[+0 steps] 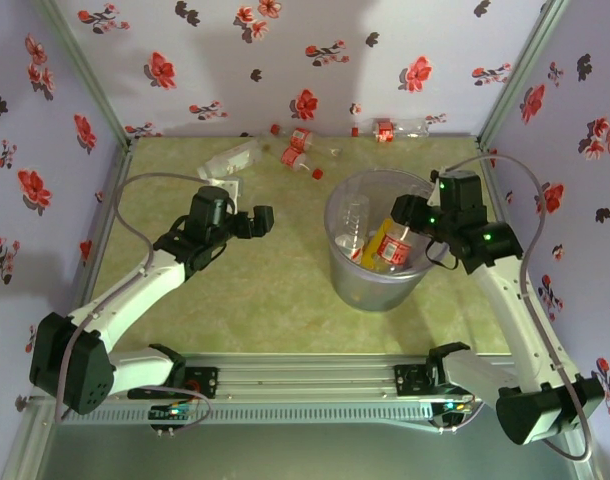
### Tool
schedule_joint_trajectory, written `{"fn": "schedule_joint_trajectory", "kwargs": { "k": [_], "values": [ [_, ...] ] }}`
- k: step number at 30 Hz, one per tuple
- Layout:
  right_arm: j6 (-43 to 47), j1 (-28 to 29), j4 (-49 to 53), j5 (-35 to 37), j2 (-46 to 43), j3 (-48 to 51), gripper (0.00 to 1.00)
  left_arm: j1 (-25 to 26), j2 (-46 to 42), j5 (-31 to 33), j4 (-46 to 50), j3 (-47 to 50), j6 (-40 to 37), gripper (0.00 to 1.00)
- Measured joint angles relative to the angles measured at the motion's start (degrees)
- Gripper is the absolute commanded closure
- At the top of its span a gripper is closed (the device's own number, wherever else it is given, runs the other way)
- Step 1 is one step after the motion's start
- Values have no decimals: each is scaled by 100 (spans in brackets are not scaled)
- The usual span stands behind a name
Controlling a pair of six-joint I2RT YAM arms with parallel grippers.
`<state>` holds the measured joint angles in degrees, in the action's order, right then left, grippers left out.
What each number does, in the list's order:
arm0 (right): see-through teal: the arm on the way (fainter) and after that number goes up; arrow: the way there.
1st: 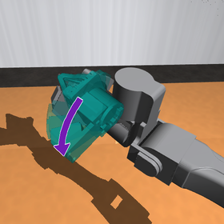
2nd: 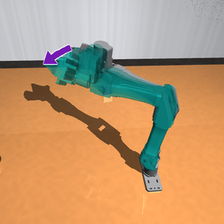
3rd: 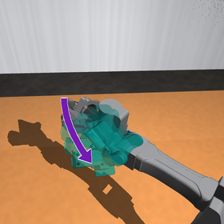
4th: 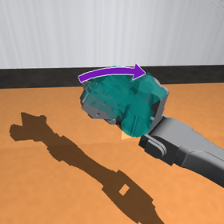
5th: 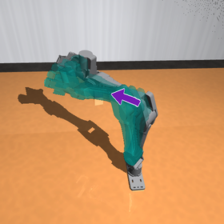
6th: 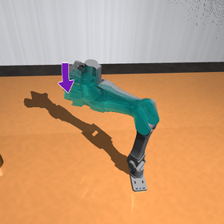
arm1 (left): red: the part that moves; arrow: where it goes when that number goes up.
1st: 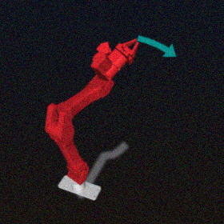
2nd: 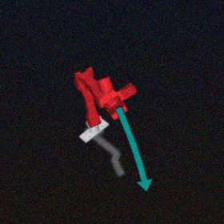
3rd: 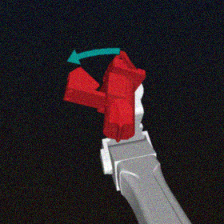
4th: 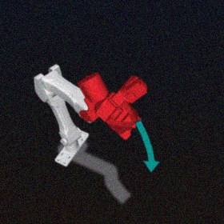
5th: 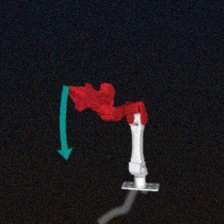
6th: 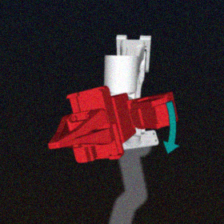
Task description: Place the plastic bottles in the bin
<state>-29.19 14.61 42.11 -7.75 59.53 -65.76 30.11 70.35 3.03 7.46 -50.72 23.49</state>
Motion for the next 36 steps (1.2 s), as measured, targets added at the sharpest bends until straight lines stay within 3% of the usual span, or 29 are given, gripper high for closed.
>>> {"fn": "schedule_joint_trajectory", "kwargs": {
  "k": [5, 10, 13, 16, 23, 36],
  "values": [
    [96, 0, 192, 48, 7, -15, 28, -13, 0, 0, -17, 0, 2, 0],
    [428, 0, 636, 319, 37, -575, 24, -17, 0, 0, -22, 0, 4, 0],
    [680, 0, 804, 595, 79, -1082, 27, -17, 0, 0, -22, 0, 17, 0],
    [883, 0, 863, 748, 170, -1405, 39, -24, 0, 0, -22, 0, 20, 0],
    [1012, 0, 817, 671, 568, -1259, 52, -66, 0, 0, -17, 0, 17, 0],
    [813, 0, 264, 507, 452, -551, 50, -208, 164, -2, 42, -50, -79, 0]
  ]
}}
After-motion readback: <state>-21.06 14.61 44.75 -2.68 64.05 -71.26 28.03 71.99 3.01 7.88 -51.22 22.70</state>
